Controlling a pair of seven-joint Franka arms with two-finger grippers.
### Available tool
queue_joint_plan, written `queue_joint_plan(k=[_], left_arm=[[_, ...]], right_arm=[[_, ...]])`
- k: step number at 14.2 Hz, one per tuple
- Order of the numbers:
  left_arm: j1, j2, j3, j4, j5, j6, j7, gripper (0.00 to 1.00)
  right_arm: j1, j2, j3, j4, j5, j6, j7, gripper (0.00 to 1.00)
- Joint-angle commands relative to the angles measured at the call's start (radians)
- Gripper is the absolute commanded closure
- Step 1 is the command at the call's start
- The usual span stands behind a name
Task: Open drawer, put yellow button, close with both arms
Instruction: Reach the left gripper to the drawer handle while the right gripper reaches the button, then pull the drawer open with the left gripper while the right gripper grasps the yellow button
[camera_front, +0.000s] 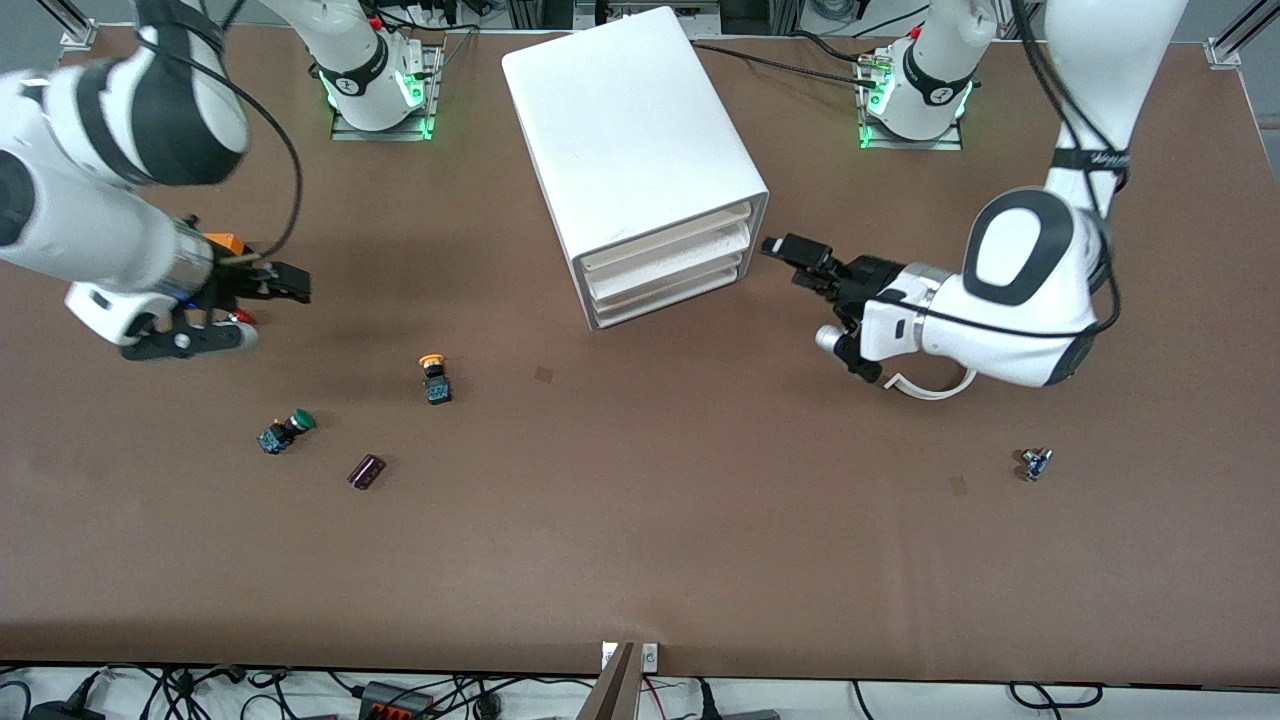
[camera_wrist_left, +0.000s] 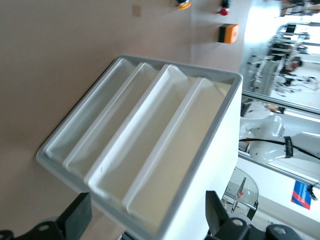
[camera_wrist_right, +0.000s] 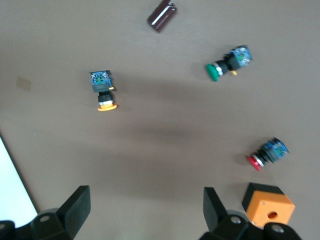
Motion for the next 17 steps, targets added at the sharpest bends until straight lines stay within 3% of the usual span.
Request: queue_joint_plan(k=[1,3,5,7,10,13,15,17], left_arm=[[-0.044,0.072,0.003,-0.002,-0.099,0.021,0.115,0.0],[-0.047,0.08,0.003,-0.054,-0.156,0.021,0.169,0.0],[-0.05,0.078,-0.003,-0.129,-0.217,0.018,0.284,0.0],[-0.051,0.072,-0.041,-0.202,-0.251,0.03,0.361,0.0],[-0.054,0.074,-0.046,-0.214,-0.253,0.034,0.389,0.18],[-0.054,0.071,-0.072,-0.251,-0.254,0.041,0.39,0.41],[-0.054,0.071,-0.075,-0.256,-0.253,0.064,0.436,0.63],[-0.054,0.074,-0.074,-0.257,-0.253,0.066,0.487,0.74]], right_arm=[[0.027,0.094,-0.005,0.037,0.027,0.06,0.005,0.0],[0.041,0.149,-0.005,0.037,0.035,0.124,0.005,0.0],[0.069,0.198,-0.005,0.034,0.102,0.178,0.005,0.0],[0.078,0.238,-0.005,0.029,0.11,0.215,0.005,0.0],[0.116,0.295,-0.005,0.02,0.104,0.273,0.002,0.0],[0.155,0.358,-0.007,0.017,0.098,0.362,-0.001,0.0],[0.159,0.387,-0.007,0.014,0.098,0.415,0.002,0.0],[0.179,0.405,-0.008,0.012,0.096,0.435,0.002,0.0]])
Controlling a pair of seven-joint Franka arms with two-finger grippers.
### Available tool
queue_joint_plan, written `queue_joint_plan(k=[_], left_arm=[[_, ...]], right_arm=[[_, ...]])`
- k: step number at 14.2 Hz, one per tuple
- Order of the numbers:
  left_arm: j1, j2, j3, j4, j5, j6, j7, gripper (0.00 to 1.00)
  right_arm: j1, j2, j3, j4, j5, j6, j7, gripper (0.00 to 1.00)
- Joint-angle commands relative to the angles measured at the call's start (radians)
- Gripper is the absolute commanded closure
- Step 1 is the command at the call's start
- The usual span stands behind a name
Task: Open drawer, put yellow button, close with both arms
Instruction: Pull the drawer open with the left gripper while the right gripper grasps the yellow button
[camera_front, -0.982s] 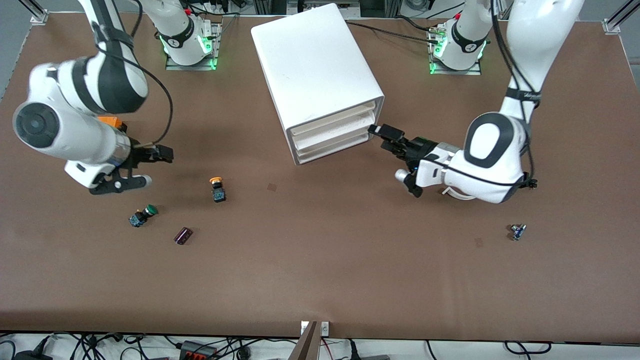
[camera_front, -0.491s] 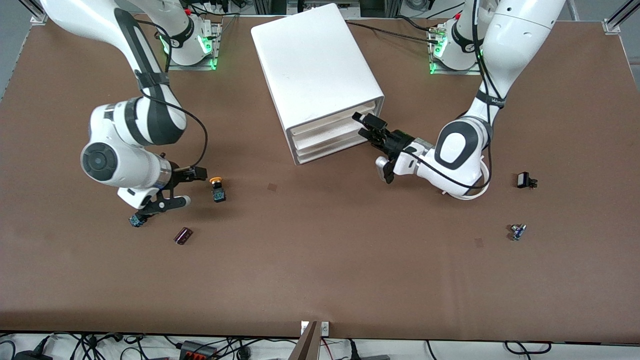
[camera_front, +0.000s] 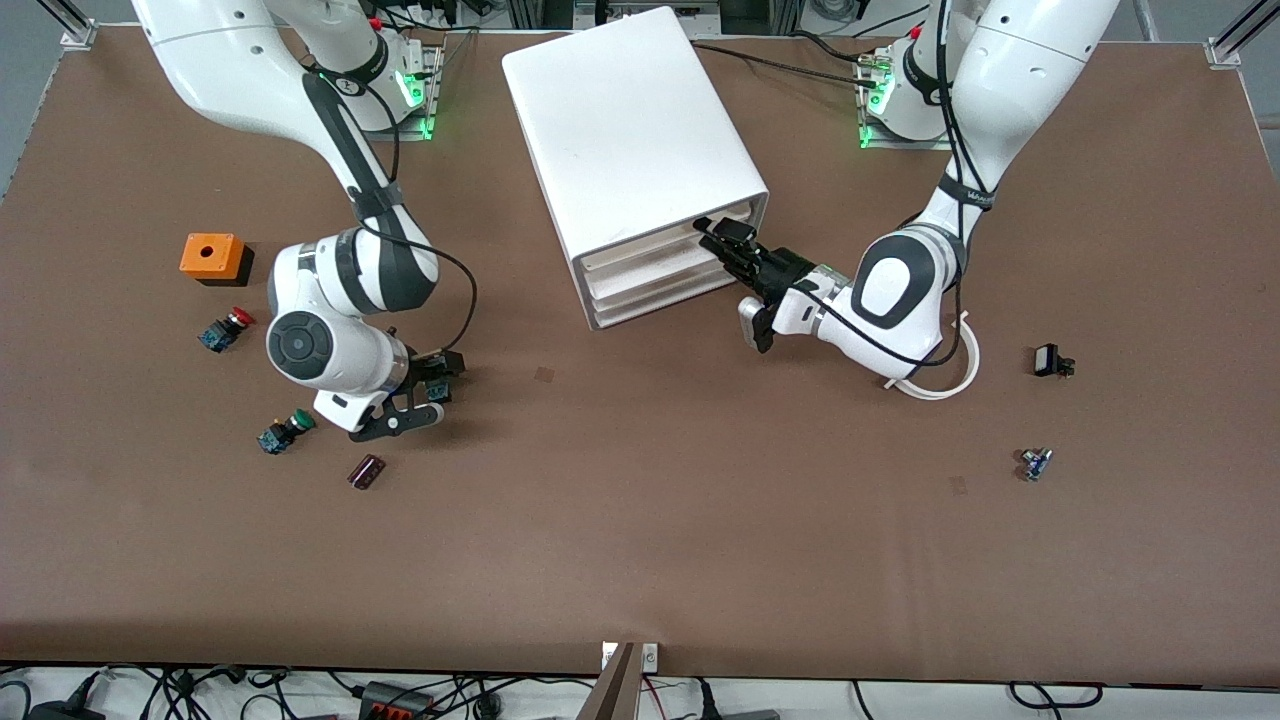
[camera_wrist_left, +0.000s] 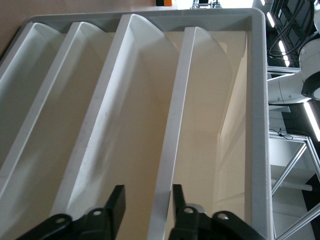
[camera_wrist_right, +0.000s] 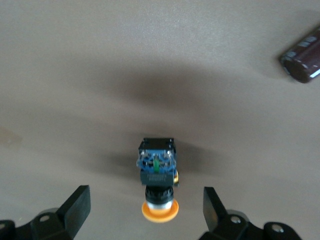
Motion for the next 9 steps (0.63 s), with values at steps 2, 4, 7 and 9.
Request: queue_joint_plan(k=[2,4,7,9], left_arm=[[0.004,-0.02,-0.001,-0.029,-0.023,0.02,0.08,0.81],[0.009,-0.017,0.0,-0.02,-0.021,0.02,0.078,0.84],[0.024,-0.011,0.017,0.032,-0.012,0.02,0.049,0.84],[0.066,0.02,0.019,0.089,-0.011,0.02,0.035,0.84]], right_arm=[[0.02,0.023,-0.015,-0.006,0.002,0.023,0.002,0.0],[0.023,0.03,-0.015,-0.014,0.002,0.029,0.003,0.0],[0.027,0.038,-0.015,-0.037,0.002,0.071,0.002,0.0],[0.029,0.044,-0.017,-0.043,0.002,0.086,0.002,0.0]])
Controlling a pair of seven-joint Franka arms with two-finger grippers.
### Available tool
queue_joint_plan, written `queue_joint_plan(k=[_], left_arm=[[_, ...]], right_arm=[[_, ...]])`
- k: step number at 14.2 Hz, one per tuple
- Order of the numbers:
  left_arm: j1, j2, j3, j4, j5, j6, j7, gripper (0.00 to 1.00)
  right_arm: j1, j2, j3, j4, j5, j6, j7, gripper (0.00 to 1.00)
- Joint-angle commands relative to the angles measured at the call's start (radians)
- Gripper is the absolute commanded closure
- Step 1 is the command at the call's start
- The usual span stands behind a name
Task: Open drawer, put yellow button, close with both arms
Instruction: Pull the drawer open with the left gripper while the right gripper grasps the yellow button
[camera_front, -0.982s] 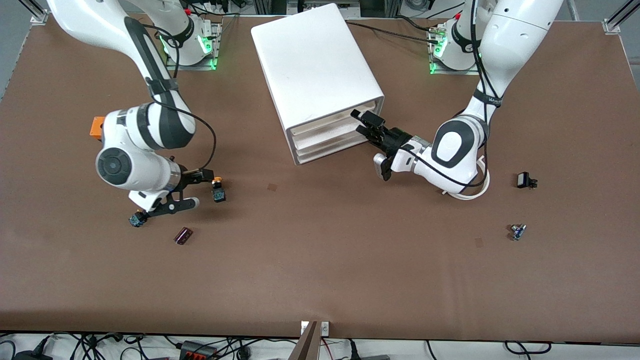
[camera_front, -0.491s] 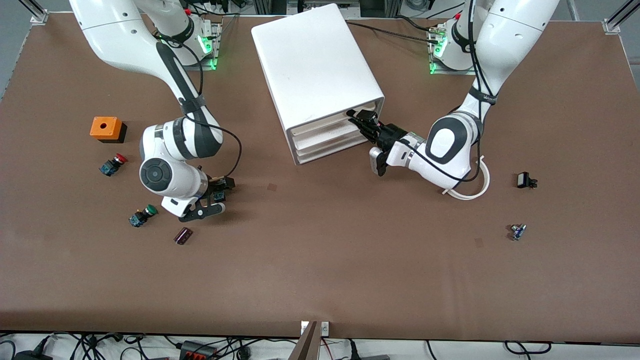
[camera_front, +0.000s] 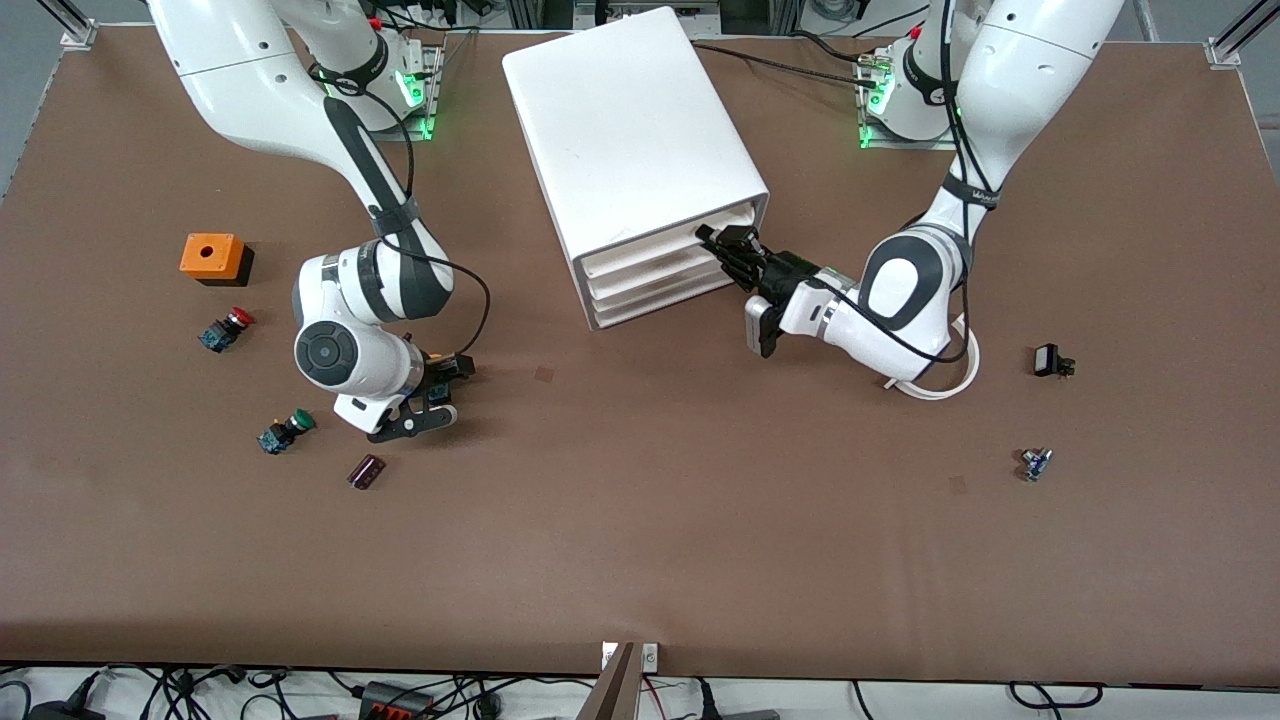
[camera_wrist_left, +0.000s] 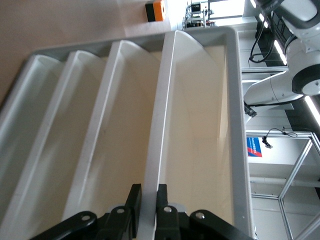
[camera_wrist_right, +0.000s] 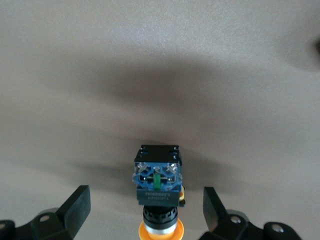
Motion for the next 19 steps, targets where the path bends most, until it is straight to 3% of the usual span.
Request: queue_joint_plan(k=[1,4,6,8,9,12,13,14,17,19], left_arm=[[0.053,0.044,0.005,0.092,0.001,0.005,-0.02,0.84],[0.071,0.131,0.019,0.219,0.073,0.005,-0.021,0.84],[0.094,0.176,0.025,0.293,0.109,0.005,-0.021,0.84],[0.105,0.19,0.028,0.308,0.11,0.007,-0.021,0.84],[0.107,0.198,0.036,0.327,0.11,0.007,-0.021,0.84],[0.105,0.204,0.045,0.339,0.112,0.014,-0.02,0.79],[0.105,0.204,0.045,0.341,0.112,0.025,-0.015,0.63],[0.105,0.204,0.045,0.339,0.113,0.046,0.017,0.01],[0.114,0.176,0.047,0.345,0.146,0.051,0.017,0.0],[0.128,0.166,0.047,0.391,0.152,0.037,-0.09,0.0]], right_arm=[[0.017,0.003,-0.012,-0.017,0.002,0.032,0.002,0.0],[0.014,0.005,-0.012,-0.017,0.002,0.032,0.002,0.21],[0.012,0.005,-0.012,-0.017,0.002,0.032,0.0,0.45],[0.009,0.005,-0.012,-0.015,0.002,0.026,-0.001,0.71],[0.007,0.005,-0.012,-0.015,0.002,0.024,-0.002,0.8],[0.007,-0.003,-0.012,-0.009,0.002,0.023,-0.003,0.94],[0.006,-0.017,-0.012,-0.003,0.002,0.02,-0.003,0.95],[0.006,-0.041,-0.012,-0.001,0.007,0.012,-0.002,0.96],[0.006,-0.124,-0.012,0.008,0.01,0.003,-0.001,0.96],[0.003,-0.165,-0.012,0.04,0.015,-0.063,0.0,0.96]])
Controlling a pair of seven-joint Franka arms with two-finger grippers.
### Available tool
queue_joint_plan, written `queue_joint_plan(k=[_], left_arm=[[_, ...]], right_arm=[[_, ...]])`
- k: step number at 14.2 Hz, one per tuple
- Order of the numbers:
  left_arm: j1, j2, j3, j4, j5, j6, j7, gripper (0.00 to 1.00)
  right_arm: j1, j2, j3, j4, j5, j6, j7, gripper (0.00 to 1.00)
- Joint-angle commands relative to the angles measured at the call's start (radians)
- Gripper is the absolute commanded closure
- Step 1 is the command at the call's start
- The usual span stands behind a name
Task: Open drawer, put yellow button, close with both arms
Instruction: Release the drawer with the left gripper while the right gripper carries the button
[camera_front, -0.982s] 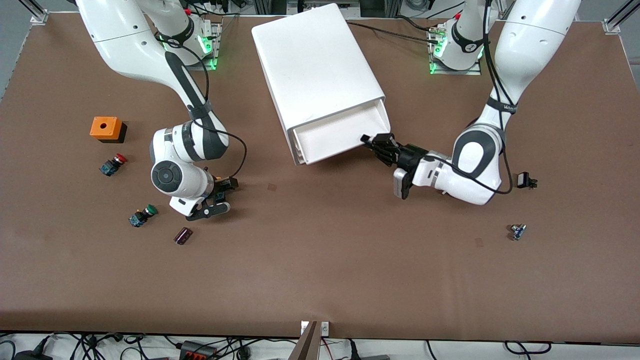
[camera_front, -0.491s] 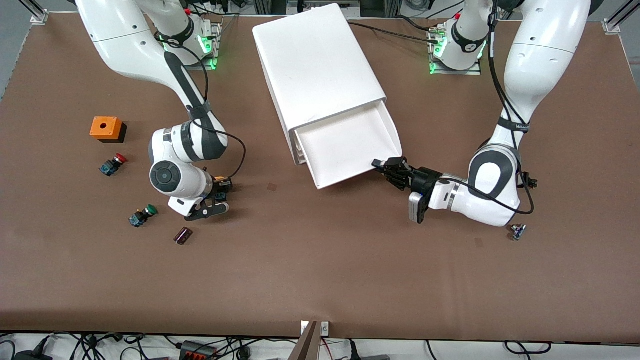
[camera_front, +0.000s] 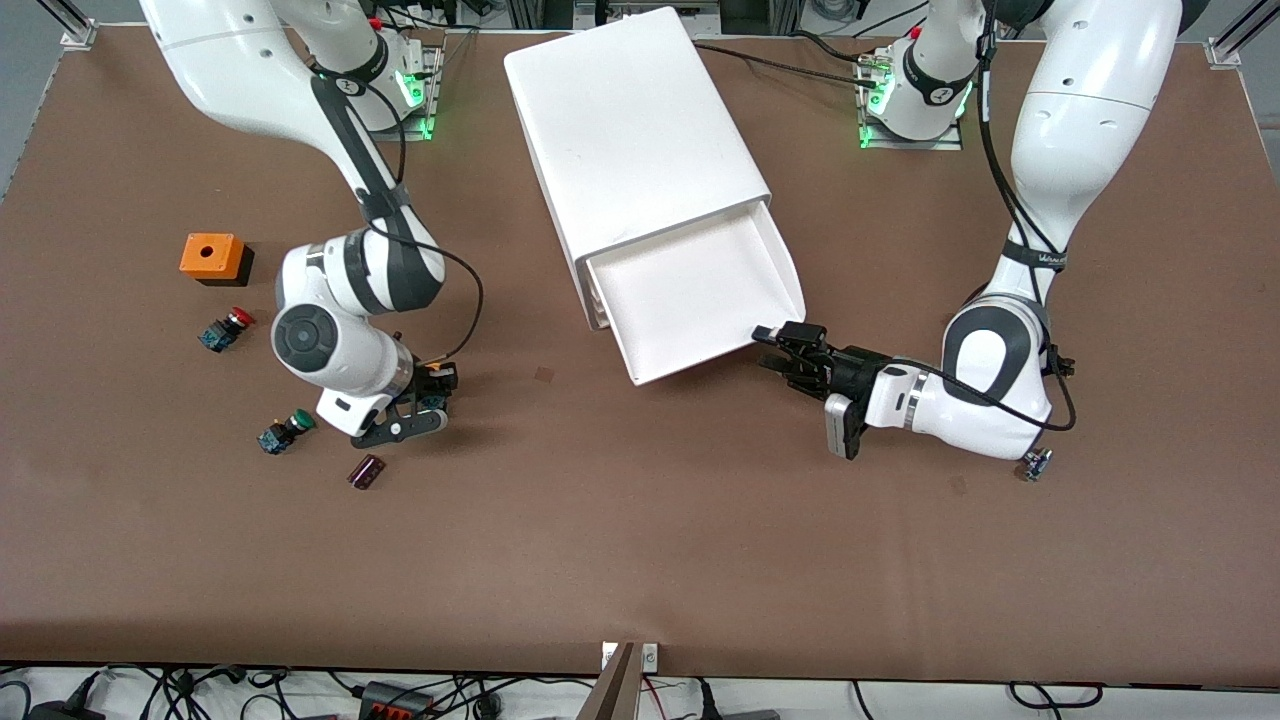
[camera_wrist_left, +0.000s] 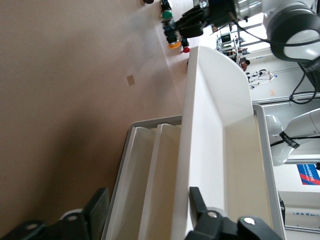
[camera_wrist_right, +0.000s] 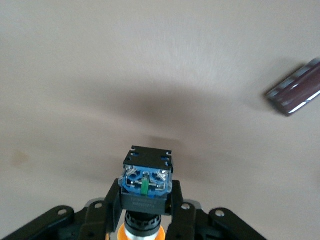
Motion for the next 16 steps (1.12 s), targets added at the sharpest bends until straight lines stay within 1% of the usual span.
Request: queue_joint_plan(k=[1,2,4,5,7,8,10,11,12,14,16], left_arm=[[0.011,-0.02,0.006,0.08,0.073,-0.035,-0.155,0.0],[0.011,-0.029,0.006,0.105,0.12,-0.06,-0.207,0.0],[0.013,-0.048,0.006,0.151,0.194,-0.066,-0.306,0.0],[0.013,-0.068,0.006,0.153,0.246,-0.066,-0.371,0.0],[0.01,-0.089,0.005,0.198,0.375,-0.066,-0.49,0.0],[0.008,-0.091,0.003,0.23,0.453,-0.068,-0.534,0.0],[0.0,-0.091,-0.005,0.271,0.592,-0.094,-0.555,0.0],[-0.003,-0.091,-0.008,0.284,0.668,-0.096,-0.555,0.0],[-0.006,-0.091,-0.011,0.298,0.738,-0.094,-0.549,0.0],[-0.009,-0.082,-0.012,0.37,0.882,-0.094,-0.535,0.0],[-0.029,-0.083,-0.012,0.377,1.017,-0.094,-0.533,0.0]], right_arm=[[-0.002,-0.079,-0.004,0.028,0.016,-0.108,0.012,0.95],[-0.003,-0.099,-0.004,0.062,0.016,-0.161,0.073,0.96],[-0.002,-0.124,-0.003,0.138,0.018,-0.28,0.173,0.96],[0.001,-0.132,-0.003,0.184,0.018,-0.35,0.223,0.96],[0.006,-0.147,0.007,0.264,0.022,-0.464,0.334,0.96],[0.016,-0.152,0.01,0.284,0.033,-0.485,0.388,0.96],[0.059,-0.152,0.008,0.333,0.108,-0.504,0.53,0.96],[0.075,-0.152,0.008,0.355,0.143,-0.504,0.633,0.96],[0.093,-0.15,0.01,0.367,0.154,-0.503,0.728,0.96],[0.162,-0.138,0.007,0.407,0.153,-0.5,0.875,0.96],[0.206,-0.121,0.008,0.427,0.153,-0.49,1.007,0.96]])
